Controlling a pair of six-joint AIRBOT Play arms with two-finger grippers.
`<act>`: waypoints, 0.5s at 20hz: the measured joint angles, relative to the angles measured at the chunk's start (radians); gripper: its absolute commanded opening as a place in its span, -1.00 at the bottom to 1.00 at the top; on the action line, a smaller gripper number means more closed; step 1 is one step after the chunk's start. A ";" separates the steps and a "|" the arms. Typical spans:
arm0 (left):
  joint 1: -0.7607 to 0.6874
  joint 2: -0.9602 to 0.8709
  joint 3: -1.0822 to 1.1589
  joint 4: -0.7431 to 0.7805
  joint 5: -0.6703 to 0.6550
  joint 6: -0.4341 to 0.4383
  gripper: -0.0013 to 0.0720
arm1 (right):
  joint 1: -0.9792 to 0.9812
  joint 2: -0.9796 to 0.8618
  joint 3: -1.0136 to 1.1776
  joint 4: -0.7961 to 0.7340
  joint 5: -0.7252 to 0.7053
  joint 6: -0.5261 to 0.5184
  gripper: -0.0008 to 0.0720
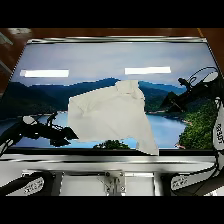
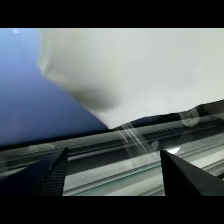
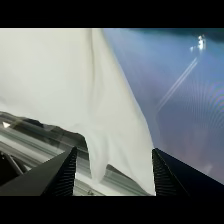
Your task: Fold the shirts.
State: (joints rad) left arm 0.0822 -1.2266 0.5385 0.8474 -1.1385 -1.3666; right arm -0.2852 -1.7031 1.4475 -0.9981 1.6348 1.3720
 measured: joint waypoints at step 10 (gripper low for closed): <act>-0.089 -0.072 -0.026 -0.181 0.172 0.068 -0.87 | 0.055 0.000 -0.178 -0.024 -0.109 -0.024 0.67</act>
State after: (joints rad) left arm -0.0063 -1.2991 0.5121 0.6666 -0.9661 -1.2991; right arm -0.2298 -1.7027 1.2694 -1.0225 1.5261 1.3479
